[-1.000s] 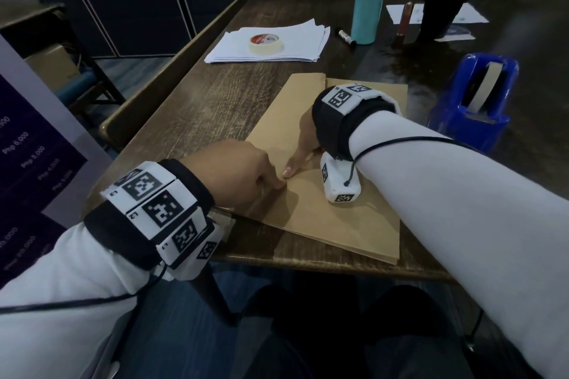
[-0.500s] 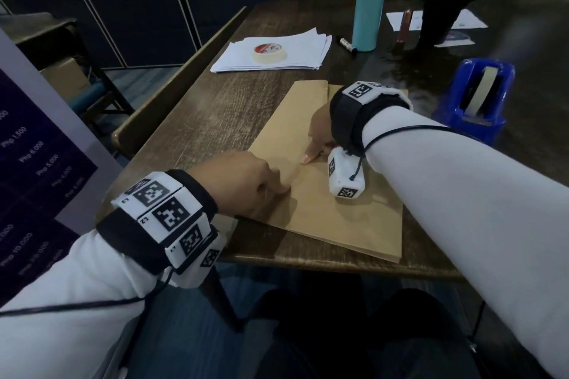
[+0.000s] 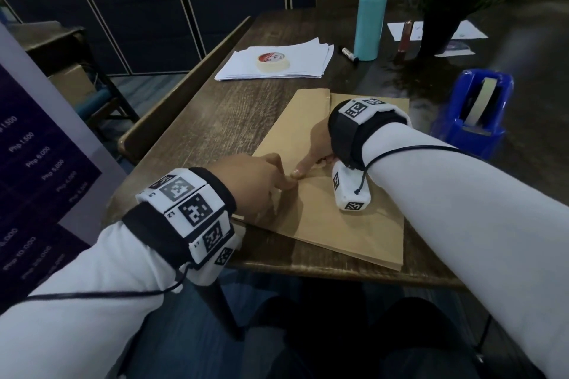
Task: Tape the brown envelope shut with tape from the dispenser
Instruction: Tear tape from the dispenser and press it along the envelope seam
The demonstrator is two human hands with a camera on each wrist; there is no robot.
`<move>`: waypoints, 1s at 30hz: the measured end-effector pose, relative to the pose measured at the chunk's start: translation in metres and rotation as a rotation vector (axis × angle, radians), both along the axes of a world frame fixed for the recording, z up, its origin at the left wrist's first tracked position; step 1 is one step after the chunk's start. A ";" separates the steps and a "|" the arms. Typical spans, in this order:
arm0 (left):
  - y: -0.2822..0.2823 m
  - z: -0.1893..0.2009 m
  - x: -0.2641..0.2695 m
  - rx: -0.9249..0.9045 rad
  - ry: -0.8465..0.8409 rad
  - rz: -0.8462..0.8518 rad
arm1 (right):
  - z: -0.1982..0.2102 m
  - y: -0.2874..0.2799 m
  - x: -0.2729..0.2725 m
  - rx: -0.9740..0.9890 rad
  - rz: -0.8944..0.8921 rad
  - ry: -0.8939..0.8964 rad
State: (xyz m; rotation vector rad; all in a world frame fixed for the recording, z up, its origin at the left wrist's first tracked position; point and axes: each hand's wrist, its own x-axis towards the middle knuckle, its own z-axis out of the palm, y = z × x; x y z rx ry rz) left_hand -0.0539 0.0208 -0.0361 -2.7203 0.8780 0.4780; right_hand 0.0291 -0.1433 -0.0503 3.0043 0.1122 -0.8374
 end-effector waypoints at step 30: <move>0.007 0.003 -0.002 -0.108 0.051 -0.057 | 0.001 0.000 -0.006 -0.062 0.011 -0.006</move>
